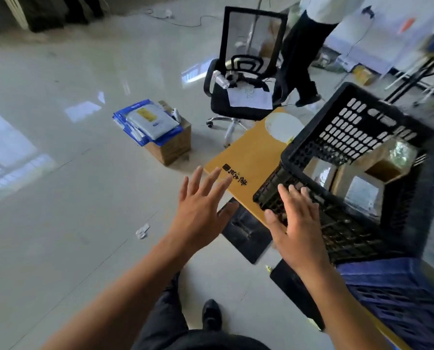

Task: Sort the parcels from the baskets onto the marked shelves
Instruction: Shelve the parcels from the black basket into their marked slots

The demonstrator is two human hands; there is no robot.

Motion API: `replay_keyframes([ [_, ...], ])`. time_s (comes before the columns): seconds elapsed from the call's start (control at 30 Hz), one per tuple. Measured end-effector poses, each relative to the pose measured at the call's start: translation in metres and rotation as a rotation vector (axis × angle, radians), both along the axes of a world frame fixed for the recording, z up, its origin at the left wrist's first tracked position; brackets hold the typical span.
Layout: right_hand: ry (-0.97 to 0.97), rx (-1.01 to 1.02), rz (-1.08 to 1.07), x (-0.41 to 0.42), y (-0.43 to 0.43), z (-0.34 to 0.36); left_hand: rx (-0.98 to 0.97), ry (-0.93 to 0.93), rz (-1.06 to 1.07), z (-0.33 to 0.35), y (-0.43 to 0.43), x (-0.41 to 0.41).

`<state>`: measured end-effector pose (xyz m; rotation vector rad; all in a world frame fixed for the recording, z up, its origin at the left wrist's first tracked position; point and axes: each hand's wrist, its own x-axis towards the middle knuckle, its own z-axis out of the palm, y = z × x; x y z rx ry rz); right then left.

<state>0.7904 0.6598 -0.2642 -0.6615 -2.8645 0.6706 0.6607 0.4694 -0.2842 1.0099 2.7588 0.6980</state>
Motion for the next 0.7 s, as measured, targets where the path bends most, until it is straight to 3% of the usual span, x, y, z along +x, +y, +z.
replay_keyframes([
  [0.3, -0.017, 0.083, -0.331, -0.035, 0.004, 0.018, 0.049, 0.007, -0.339, 0.013, 0.055, -0.081],
  [0.7, -0.015, 0.108, -0.639, 0.003, 0.038, 0.023, 0.166, 0.038, -0.687, 0.029, 0.161, -0.079],
])
